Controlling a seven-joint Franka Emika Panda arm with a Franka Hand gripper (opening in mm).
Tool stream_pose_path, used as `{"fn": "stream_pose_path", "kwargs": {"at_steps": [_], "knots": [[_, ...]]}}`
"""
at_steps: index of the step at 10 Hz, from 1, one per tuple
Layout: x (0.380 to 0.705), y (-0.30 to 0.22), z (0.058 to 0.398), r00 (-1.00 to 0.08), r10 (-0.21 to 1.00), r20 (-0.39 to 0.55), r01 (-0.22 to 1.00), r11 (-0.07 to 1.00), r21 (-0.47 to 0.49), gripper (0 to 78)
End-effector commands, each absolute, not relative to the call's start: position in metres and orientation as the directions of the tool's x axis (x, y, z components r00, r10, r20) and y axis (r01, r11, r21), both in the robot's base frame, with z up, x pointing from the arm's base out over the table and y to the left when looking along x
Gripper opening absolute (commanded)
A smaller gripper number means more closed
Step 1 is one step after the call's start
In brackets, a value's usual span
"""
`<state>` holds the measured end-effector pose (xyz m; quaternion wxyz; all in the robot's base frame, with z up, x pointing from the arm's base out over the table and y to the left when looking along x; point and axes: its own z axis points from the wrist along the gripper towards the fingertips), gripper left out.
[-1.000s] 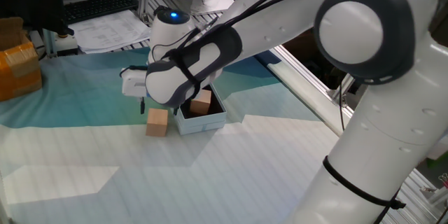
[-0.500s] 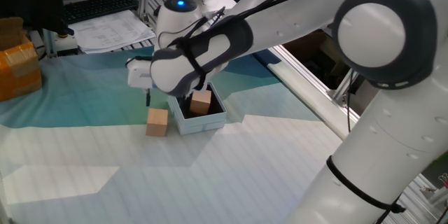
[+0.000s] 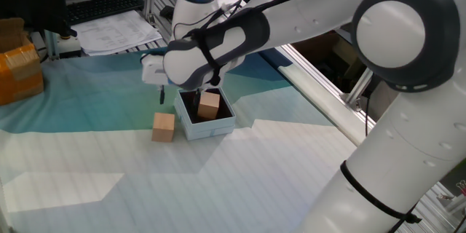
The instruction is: Take everything out of the gift box
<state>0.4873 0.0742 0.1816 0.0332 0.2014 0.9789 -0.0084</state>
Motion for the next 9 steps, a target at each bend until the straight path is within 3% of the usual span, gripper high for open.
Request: {"fn": "stream_pose_path", "kwargs": {"at_steps": [1,9], "knots": [[0.497,0.051,0.185,-0.926,0.371,-0.069,0.372,0.928,-0.004,77.5],[0.507,0.001,0.177,-0.925,0.375,-0.065,0.376,0.927,-0.004,77.5]]}}
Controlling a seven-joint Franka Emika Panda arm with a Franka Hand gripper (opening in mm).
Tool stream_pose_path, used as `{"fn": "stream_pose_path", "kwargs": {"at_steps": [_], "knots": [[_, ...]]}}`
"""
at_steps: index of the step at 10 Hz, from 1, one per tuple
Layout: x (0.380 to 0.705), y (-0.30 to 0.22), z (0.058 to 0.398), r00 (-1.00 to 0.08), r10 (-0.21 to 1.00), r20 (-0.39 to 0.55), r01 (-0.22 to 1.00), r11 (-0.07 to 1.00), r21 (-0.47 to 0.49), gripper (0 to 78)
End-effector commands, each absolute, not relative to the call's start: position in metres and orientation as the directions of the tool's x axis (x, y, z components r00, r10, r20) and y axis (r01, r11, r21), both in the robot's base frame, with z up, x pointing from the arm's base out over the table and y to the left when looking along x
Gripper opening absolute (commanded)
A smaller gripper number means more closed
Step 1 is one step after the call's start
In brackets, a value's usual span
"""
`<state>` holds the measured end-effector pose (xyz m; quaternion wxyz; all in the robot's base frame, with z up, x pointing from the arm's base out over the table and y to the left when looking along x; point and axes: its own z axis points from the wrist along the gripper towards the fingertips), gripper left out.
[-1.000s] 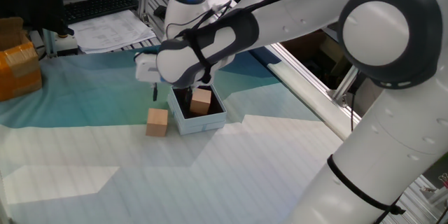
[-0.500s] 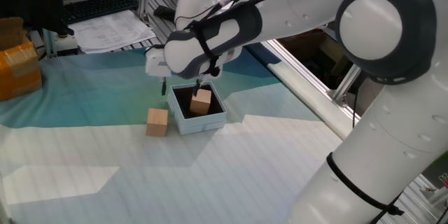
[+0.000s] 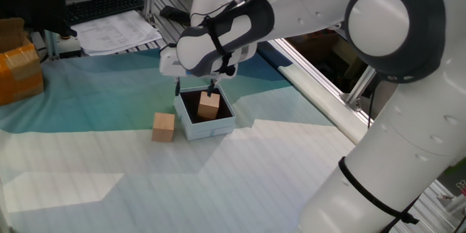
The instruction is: Take everything out of the gift box
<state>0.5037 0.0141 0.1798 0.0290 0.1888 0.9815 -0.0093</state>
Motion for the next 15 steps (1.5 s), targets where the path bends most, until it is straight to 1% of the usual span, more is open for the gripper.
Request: {"fn": "stream_pose_path", "kwargs": {"at_steps": [1,8,15], "knots": [[0.507,-0.003,0.175,-0.924,0.377,-0.065,0.378,0.926,-0.004,77.5],[0.506,-0.031,0.16,-0.931,0.356,-0.075,0.357,0.934,0.001,77.5],[0.507,-0.035,0.156,-0.924,0.375,-0.078,0.377,0.926,-0.001,77.5]]}}
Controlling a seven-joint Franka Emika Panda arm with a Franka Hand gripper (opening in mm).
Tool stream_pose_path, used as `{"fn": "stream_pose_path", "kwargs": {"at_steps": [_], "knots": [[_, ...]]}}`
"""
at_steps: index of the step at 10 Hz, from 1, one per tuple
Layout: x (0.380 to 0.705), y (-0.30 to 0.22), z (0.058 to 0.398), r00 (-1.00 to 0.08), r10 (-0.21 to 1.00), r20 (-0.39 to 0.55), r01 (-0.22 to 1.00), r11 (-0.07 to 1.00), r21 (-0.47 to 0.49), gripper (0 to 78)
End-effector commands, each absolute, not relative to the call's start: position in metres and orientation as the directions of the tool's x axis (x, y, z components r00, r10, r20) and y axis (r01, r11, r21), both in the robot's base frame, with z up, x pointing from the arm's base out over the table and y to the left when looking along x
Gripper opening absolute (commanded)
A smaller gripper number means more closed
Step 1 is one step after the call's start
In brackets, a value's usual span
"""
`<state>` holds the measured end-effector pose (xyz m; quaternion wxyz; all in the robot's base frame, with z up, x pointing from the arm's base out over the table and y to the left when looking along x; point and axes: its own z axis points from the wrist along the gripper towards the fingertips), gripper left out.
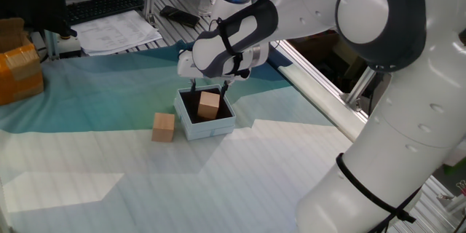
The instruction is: Take everything out of the gift box
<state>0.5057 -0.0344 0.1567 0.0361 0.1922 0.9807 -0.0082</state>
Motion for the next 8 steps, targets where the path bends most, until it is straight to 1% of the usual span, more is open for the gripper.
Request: {"fn": "stream_pose_path", "kwargs": {"at_steps": [1,4,8], "knots": [[0.508,-0.037,0.153,-0.924,0.373,-0.081,0.374,0.927,0.0,77.5],[0.511,-0.04,0.143,-0.925,0.369,-0.088,0.371,0.929,0.005,77.5],[0.511,-0.04,0.14,-0.923,0.374,-0.087,0.375,0.927,0.006,77.5]]}}
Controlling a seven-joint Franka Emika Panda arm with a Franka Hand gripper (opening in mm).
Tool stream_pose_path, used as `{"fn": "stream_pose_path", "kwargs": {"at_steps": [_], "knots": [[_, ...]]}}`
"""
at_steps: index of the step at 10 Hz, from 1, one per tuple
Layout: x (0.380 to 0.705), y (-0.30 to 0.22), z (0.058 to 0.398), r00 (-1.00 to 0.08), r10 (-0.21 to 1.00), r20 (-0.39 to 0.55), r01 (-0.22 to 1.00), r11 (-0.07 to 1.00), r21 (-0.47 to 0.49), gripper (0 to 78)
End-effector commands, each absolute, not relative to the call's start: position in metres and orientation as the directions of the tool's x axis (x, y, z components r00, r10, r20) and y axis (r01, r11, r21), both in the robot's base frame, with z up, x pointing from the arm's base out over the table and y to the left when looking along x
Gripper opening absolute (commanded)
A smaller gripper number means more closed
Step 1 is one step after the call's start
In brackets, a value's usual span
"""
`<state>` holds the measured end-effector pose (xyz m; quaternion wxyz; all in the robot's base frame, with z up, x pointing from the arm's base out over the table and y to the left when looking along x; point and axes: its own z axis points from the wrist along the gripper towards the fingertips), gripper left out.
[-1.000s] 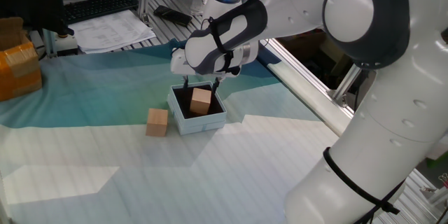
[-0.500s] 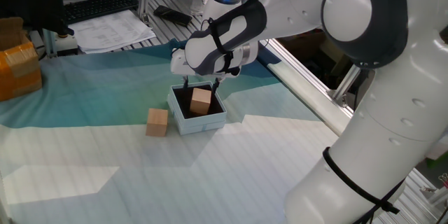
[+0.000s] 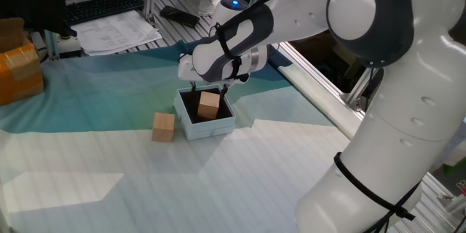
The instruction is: Take everything out of the gift box
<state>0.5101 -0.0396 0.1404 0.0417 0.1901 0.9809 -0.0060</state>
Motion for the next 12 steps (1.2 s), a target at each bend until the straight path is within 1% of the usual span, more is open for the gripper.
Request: {"fn": "stream_pose_path", "kwargs": {"at_steps": [1,6,11,12], "knots": [[0.511,-0.039,0.137,-0.923,0.374,-0.09,0.375,0.927,0.007,77.5],[0.51,-0.038,0.121,-0.923,0.372,-0.1,0.373,0.928,0.011,77.5],[0.51,-0.038,0.121,-0.92,0.378,-0.101,0.378,0.926,0.011,77.5],[0.51,-0.039,0.127,-0.916,0.39,-0.1,0.39,0.921,0.013,77.5]]}}
